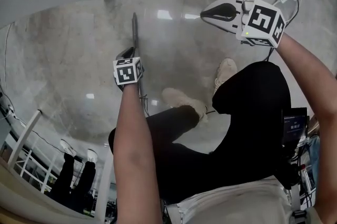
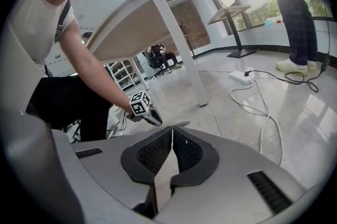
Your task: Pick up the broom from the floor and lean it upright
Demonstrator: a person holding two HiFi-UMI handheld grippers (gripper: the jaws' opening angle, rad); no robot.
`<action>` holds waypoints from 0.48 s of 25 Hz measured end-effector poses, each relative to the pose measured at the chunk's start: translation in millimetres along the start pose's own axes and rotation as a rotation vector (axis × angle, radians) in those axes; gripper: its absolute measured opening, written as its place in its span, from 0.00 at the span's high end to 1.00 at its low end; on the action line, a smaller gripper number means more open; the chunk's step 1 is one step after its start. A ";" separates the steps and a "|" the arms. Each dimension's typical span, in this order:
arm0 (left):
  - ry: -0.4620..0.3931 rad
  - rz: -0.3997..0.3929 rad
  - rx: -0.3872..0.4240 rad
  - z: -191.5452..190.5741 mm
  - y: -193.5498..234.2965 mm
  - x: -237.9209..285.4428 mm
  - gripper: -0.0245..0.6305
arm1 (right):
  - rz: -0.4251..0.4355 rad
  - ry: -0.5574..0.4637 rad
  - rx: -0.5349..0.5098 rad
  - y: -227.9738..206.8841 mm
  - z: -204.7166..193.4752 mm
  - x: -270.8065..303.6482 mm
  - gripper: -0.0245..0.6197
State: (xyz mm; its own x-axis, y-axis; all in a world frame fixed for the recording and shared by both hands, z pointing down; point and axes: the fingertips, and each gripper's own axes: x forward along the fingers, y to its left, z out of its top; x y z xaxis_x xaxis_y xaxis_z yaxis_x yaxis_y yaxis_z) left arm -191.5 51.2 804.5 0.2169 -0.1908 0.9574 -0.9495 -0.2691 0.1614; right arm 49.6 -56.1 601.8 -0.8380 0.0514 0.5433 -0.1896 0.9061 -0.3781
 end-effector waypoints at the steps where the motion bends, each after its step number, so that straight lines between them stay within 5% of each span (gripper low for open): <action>1: 0.003 0.002 0.006 2.8 2.0 7.6 0.87 | -0.007 0.001 0.001 -4.5 -4.6 1.4 0.93; 3: 0.010 0.007 0.025 9.3 7.0 18.5 0.80 | -0.020 0.004 -0.003 -10.5 -10.8 3.8 0.93; 12: 0.042 0.051 0.062 34.5 17.9 56.6 0.80 | -0.069 -0.020 -0.026 -42.6 -21.2 2.2 0.93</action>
State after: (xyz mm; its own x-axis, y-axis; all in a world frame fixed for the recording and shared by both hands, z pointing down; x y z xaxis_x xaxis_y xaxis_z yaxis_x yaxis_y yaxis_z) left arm -188.4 2.9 853.3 0.1581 -0.1664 0.9733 -0.9429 -0.3180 0.0988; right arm 66.7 -85.7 635.0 -0.8335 -0.0193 0.5522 -0.2340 0.9177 -0.3210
